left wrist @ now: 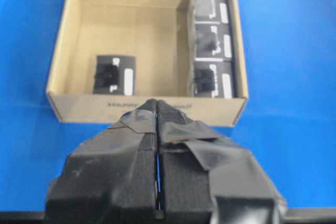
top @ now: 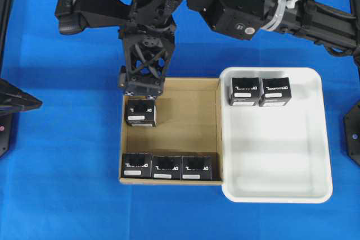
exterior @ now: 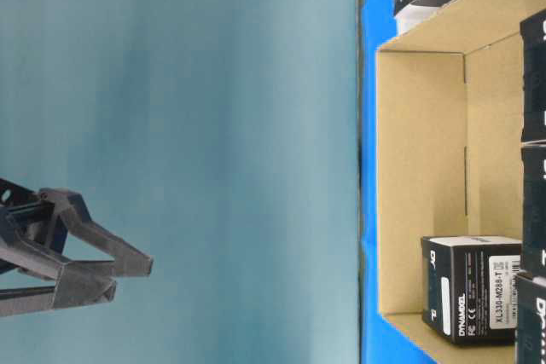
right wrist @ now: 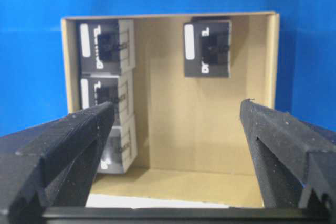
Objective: Pick the box from inside the cardboard box.
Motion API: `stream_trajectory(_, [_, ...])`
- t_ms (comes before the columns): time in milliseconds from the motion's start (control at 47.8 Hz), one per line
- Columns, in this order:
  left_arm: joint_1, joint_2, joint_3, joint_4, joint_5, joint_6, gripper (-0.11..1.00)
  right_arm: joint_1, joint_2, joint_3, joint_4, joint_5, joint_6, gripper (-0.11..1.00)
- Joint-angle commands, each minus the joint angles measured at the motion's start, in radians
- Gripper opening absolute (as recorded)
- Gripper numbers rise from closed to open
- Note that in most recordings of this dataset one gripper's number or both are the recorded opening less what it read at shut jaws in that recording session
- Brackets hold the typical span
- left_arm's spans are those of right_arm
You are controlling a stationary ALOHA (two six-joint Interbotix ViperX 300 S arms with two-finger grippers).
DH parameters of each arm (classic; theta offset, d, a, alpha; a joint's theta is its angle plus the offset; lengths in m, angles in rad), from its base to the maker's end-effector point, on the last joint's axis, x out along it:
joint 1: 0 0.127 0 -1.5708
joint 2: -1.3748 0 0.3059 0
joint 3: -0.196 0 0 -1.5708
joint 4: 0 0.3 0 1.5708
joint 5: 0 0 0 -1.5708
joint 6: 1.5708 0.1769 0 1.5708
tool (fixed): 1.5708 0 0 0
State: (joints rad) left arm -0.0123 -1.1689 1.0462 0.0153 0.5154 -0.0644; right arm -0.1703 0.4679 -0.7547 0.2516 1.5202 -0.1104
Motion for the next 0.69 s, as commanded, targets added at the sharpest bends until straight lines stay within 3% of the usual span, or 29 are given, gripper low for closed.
stream_trajectory(0, [-0.002, 0.006, -0.032, 0.002, -0.008, 0.000, -0.05, 0.005, -0.012, -0.008, 0.000, -0.002, 0.002, 1.00])
stream_trajectory(167, [-0.003, 0.006, -0.032, 0.002, -0.008, 0.000, -0.05, 0.006, -0.005, 0.023, 0.000, -0.014, -0.006, 1.00])
stream_trajectory(293, [-0.003, 0.006, -0.032, 0.002, -0.009, 0.000, -0.05, 0.011, 0.017, 0.103, 0.002, -0.055, -0.017, 1.00])
stream_trajectory(670, [-0.003, 0.006, -0.032, 0.003, -0.008, 0.000, -0.05, 0.044, 0.041, 0.393, -0.002, -0.359, -0.064, 1.00])
